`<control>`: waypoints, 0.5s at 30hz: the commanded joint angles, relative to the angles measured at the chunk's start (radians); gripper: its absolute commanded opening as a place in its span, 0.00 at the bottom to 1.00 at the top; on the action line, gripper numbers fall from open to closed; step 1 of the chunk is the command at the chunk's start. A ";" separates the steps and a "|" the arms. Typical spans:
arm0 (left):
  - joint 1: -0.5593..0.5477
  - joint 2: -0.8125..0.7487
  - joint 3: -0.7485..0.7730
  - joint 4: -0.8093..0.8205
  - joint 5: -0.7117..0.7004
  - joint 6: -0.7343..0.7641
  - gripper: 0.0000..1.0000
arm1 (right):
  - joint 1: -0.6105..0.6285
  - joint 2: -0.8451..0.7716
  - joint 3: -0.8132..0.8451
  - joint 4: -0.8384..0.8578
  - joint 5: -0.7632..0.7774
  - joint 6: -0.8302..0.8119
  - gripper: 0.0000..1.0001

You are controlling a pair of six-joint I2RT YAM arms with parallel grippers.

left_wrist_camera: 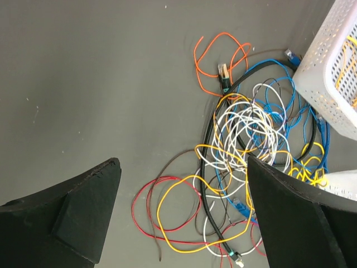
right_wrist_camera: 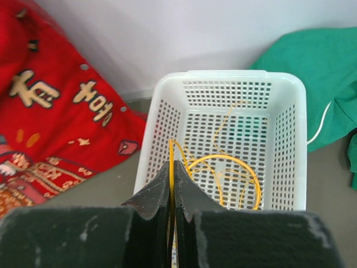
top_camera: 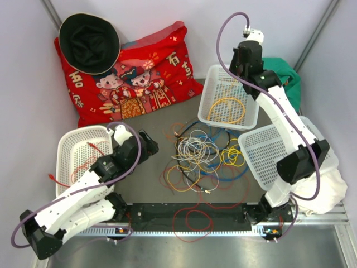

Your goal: Untangle the cables

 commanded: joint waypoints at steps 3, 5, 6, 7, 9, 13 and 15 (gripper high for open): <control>-0.003 -0.046 -0.037 0.019 0.030 -0.018 0.99 | -0.031 0.090 0.025 0.114 0.078 0.003 0.00; -0.003 -0.052 -0.056 0.021 0.030 -0.018 0.99 | -0.044 0.120 0.040 0.114 0.075 0.008 0.00; -0.003 -0.056 -0.062 0.022 0.030 -0.018 0.99 | -0.046 0.146 0.046 0.114 0.074 0.008 0.00; -0.003 -0.058 -0.066 0.028 0.030 -0.016 0.99 | -0.048 0.161 0.049 0.114 0.074 0.006 0.00; -0.003 -0.058 -0.080 0.033 0.030 -0.012 0.99 | -0.049 0.183 0.043 0.112 0.074 0.000 0.00; -0.003 -0.044 -0.091 0.044 0.035 0.005 0.99 | -0.051 0.172 -0.079 0.152 0.039 0.022 0.49; -0.003 -0.027 -0.089 0.053 0.041 0.019 0.99 | -0.051 0.138 -0.156 0.227 0.013 0.034 0.74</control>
